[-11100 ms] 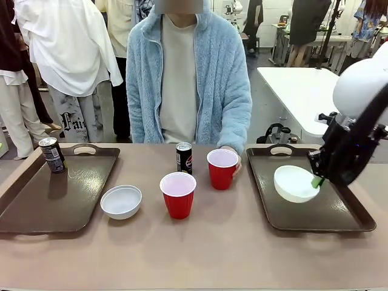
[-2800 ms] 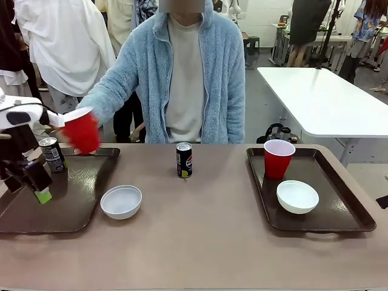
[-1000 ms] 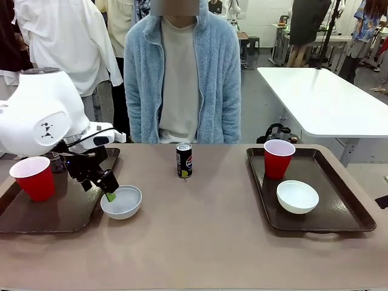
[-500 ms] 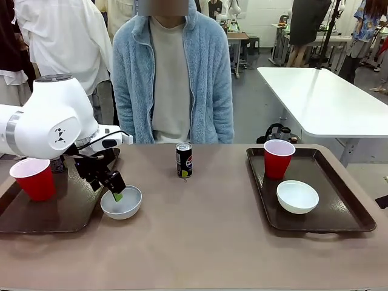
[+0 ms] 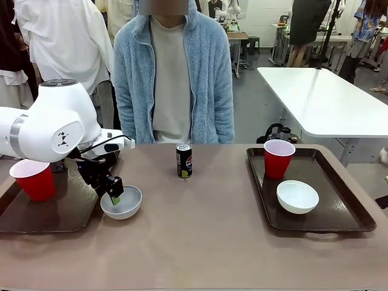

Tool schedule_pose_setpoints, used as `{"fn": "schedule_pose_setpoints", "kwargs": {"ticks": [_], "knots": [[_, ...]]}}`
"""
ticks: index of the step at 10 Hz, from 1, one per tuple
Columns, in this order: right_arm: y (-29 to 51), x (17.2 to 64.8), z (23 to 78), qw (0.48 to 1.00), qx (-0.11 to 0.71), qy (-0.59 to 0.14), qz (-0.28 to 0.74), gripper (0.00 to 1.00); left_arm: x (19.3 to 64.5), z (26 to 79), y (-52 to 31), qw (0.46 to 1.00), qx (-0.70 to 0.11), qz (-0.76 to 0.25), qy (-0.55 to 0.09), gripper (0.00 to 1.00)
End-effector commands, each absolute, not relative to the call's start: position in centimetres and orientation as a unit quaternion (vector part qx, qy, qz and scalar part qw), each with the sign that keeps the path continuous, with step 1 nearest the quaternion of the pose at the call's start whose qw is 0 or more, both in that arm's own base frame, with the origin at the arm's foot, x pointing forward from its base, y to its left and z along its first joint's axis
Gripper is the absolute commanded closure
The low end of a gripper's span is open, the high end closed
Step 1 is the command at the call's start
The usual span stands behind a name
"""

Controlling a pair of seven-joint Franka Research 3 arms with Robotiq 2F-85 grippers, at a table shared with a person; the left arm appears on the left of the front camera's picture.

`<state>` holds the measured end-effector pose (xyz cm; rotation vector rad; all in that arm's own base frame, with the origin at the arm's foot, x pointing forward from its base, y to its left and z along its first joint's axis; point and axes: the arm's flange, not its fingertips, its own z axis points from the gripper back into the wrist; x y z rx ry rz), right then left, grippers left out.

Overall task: Prepare tableware on both trays.
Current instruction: Pick up a Picnic Bowl from the table and place it on a Handle tray.

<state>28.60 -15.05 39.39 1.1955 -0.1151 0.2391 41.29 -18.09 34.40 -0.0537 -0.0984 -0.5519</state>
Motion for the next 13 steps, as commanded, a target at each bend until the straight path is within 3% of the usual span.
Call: {"fn": "schedule_pose_setpoints", "kwargs": {"ticks": [1,2,3,4,5,6,10,13], "knots": [[-15.1,28.5,39.2,0.818,0.56,-0.054,0.12,0.0,41.5,34.4,-17.9,0.959,-0.019,-0.28,-0.051,0.49],[-15.1,28.5,39.2,0.818,0.56,-0.054,0.12,0.0,41.4,34.5,-17.9,0.959,-0.023,-0.278,-0.049,0.78],[-15.1,28.5,39.2,0.818,0.56,-0.054,0.12,0.0,41.3,34.5,-17.9,0.959,-0.024,-0.279,-0.049,0.67],[-15.1,28.5,39.2,0.818,0.56,-0.054,0.12,0.0,41.3,34.5,-17.9,0.96,-0.024,-0.276,-0.049,0.96],[-15.1,28.5,39.2,0.818,0.56,-0.054,0.12,0.0,41.3,34.6,-17.8,0.96,-0.024,-0.275,-0.049,0.86],[-15.1,28.5,39.2,0.818,0.56,-0.054,0.12,0.0,41.2,34.7,-17.8,0.961,-0.027,-0.272,-0.047,1.0],[-15.1,28.5,39.2,0.818,0.56,-0.054,0.12,0.0,39.9,36.5,-17.3,0.971,-0.048,-0.23,-0.029,1.0],[-15.1,28.5,39.2,0.818,0.56,-0.054,0.12,0.0,36.3,43.4,-15.1,0.985,-0.063,-0.153,-0.053,1.0]]}}
